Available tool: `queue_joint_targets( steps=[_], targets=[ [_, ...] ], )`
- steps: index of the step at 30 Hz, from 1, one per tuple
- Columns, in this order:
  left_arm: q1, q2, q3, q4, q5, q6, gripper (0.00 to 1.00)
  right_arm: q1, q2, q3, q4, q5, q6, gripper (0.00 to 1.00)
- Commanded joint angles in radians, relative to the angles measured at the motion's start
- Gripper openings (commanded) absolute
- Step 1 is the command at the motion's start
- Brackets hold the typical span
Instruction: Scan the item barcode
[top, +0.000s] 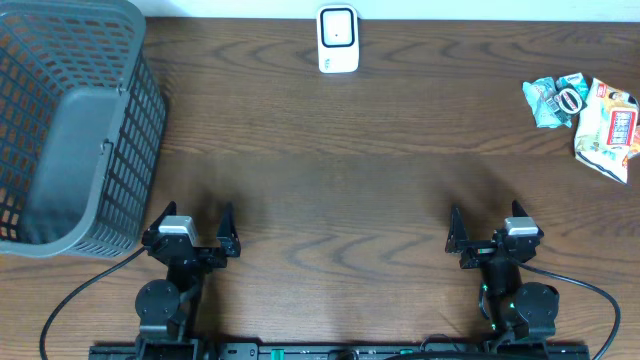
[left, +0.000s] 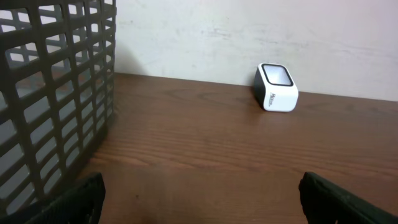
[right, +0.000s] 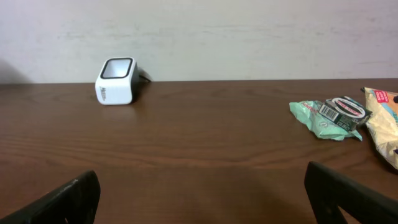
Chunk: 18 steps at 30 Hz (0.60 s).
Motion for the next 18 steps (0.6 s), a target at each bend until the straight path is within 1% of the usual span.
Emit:
queue_joint_targets(
  steps=[1, 10, 15, 18],
  targets=[
    [0.006, -0.008, -0.014, -0.04, 0.006, 0.016, 0.98, -0.006, -0.005, -0.003, -0.004, 0.011, -0.001, 0.99],
    [0.006, -0.008, -0.014, -0.041, 0.006, 0.021, 0.98, -0.006, -0.005, -0.003, -0.004, 0.011, -0.001, 0.99],
    [0.006, -0.008, -0.014, -0.043, 0.006, 0.086, 0.98, -0.006, -0.005, -0.003, -0.004, 0.011, -0.001, 0.99],
    [0.006, -0.008, -0.014, -0.044, 0.002, 0.092, 0.97, -0.006, -0.005, -0.003, -0.004, 0.011, -0.001, 0.99]
  ],
)
